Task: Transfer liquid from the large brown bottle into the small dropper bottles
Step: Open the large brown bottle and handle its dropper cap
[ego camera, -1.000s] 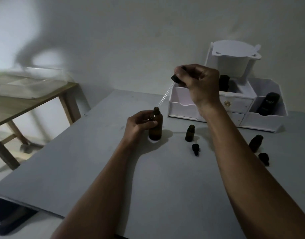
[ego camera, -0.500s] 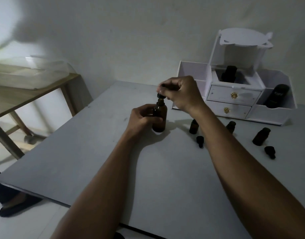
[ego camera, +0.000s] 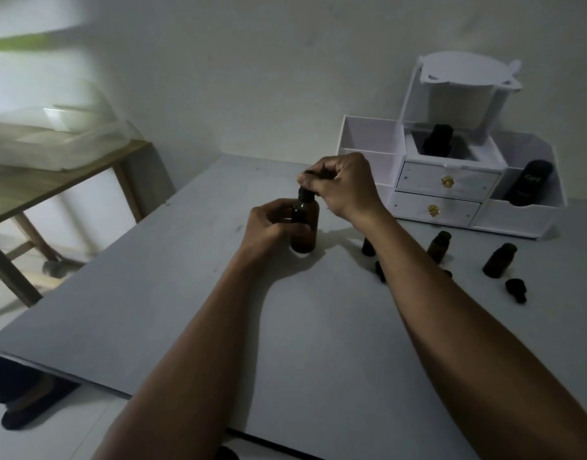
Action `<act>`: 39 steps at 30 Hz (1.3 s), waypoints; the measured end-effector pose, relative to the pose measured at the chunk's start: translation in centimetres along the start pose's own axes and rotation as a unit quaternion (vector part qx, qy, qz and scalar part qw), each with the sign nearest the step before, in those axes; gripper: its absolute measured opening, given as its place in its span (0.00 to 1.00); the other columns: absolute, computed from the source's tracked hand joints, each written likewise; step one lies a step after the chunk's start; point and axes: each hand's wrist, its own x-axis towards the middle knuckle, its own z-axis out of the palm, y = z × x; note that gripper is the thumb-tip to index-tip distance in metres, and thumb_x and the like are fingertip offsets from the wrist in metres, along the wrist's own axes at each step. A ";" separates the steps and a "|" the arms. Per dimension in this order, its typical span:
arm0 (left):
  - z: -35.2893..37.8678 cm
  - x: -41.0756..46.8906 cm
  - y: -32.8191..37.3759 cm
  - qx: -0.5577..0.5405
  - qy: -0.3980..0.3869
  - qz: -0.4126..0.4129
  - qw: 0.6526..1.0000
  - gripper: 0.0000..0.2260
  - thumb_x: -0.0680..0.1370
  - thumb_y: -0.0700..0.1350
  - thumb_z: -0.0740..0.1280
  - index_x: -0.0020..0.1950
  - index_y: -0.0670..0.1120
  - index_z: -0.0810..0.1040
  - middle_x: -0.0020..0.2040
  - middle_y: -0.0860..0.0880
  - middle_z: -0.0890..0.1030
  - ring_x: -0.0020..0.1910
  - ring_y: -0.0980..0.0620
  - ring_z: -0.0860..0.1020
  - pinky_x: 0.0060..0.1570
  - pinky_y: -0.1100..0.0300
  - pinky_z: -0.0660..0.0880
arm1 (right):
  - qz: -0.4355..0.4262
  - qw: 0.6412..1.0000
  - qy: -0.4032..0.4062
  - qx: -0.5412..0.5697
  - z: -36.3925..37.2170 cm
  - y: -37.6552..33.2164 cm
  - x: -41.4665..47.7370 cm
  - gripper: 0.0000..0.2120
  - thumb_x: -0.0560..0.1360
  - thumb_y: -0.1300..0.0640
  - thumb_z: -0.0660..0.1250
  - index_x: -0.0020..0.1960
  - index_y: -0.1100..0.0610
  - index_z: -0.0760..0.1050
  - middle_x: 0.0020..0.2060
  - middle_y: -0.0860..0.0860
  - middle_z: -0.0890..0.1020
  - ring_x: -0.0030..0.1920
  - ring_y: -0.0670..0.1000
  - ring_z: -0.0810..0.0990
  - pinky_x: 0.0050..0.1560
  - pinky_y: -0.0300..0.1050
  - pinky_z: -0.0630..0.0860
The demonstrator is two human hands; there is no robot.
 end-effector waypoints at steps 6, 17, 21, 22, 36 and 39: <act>0.1 0.0 -0.1 -0.003 -0.002 -0.007 1.000 0.15 0.70 0.32 0.72 0.55 0.45 0.83 0.47 0.47 0.84 0.43 0.55 0.83 0.37 0.70 0.77 | -0.002 1.000 -0.001 -0.004 -0.1 -0.3 -0.2 0.04 0.73 0.60 0.75 0.45 0.60 0.86 0.39 0.52 0.87 0.36 0.39 0.82 0.40 0.24 0.75; 0.1 0.2 -0.3 -0.009 -0.001 0.015 1.000 0.19 0.66 0.45 0.73 0.57 0.50 0.82 0.49 0.51 0.84 0.48 0.56 0.83 0.41 0.70 0.77 | -0.017 0.998 0.038 0.047 -2.1 -2.6 0.9 0.06 0.74 0.58 0.74 0.47 0.60 0.85 0.38 0.50 0.87 0.37 0.43 0.86 0.46 0.36 0.82; 0.3 0.0 0.1 0.094 0.152 0.154 0.972 0.21 0.73 0.55 0.71 0.64 0.49 0.80 0.55 0.52 0.83 0.54 0.58 0.81 0.47 0.69 0.77 | -0.034 0.995 0.062 0.066 -4.4 -4.4 1.8 0.06 0.74 0.57 0.74 0.47 0.60 0.85 0.38 0.51 0.87 0.38 0.44 0.86 0.45 0.38 0.82; 0.5 -0.3 0.5 0.100 0.201 0.195 0.955 0.19 0.74 0.53 0.72 0.62 0.47 0.81 0.53 0.51 0.84 0.52 0.57 0.82 0.46 0.67 0.78 | -0.038 0.994 0.071 0.071 -5.2 -4.9 2.0 0.06 0.74 0.57 0.74 0.47 0.60 0.85 0.38 0.51 0.87 0.39 0.45 0.87 0.44 0.38 0.82; 9.2 -2.0 0.9 0.096 -0.022 0.075 0.992 0.21 0.75 0.44 0.75 0.67 0.48 0.78 0.57 0.52 0.82 0.54 0.57 0.81 0.51 0.65 0.79 | 0.018 0.983 0.149 0.107 -13.5 -2.5 -0.7 0.03 0.74 0.58 0.74 0.47 0.56 0.84 0.35 0.46 0.86 0.36 0.44 0.86 0.38 0.38 0.82; 9.8 -1.0 0.0 0.107 -0.044 0.015 0.993 0.26 0.74 0.42 0.76 0.71 0.45 0.74 0.64 0.49 0.80 0.59 0.53 0.78 0.56 0.63 0.77 | 0.035 0.988 0.129 0.080 -13.6 -1.2 -0.8 0.02 0.74 0.57 0.74 0.46 0.54 0.84 0.36 0.45 0.86 0.39 0.45 0.86 0.42 0.42 0.83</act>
